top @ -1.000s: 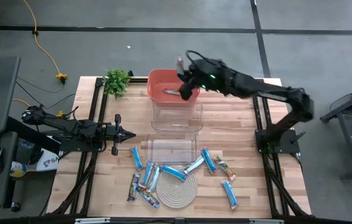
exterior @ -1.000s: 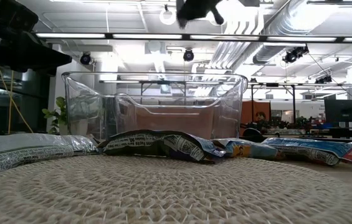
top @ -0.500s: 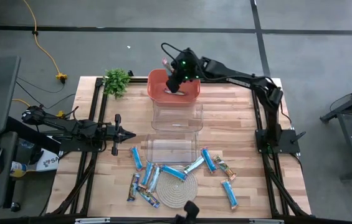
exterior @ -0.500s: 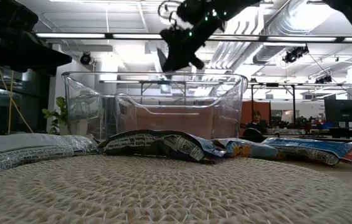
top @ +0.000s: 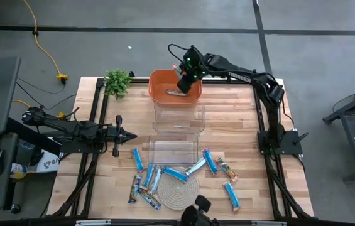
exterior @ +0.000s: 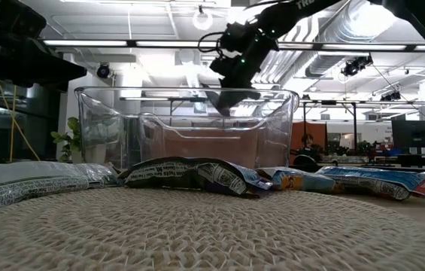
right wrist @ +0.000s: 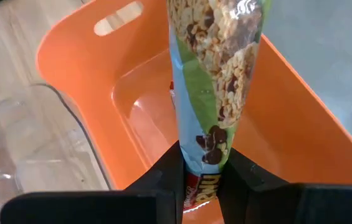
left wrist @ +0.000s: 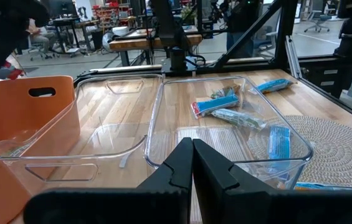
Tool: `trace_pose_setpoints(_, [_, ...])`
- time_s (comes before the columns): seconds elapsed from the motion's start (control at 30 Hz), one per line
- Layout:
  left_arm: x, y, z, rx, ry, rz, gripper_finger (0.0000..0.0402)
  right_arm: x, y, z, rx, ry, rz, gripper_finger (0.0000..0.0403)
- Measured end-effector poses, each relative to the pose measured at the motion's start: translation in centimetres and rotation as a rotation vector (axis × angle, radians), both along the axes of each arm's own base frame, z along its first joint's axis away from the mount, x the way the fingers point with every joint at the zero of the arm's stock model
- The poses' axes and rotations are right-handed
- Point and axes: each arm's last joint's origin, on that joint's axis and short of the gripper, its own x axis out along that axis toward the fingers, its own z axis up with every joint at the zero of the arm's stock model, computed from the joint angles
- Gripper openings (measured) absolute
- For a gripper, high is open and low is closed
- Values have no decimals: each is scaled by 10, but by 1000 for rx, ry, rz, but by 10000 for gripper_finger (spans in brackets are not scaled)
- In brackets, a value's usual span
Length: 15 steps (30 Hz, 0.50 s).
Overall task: Pick and place Granola Bars by type
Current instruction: Put the red granola bar into the orange bin
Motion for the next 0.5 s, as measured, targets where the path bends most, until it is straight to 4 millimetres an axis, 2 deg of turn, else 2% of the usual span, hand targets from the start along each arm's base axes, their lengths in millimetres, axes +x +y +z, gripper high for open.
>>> trace_pose_setpoints(0.23, [0, 0, 0, 0, 0, 0, 7, -5, 3, -15, 17, 68, 64, 57])
trace_pose_setpoints(0.5, [0, 0, 0, 0, 0, 0, 7, -10, 7, -33, 87, 120, 61, 57])
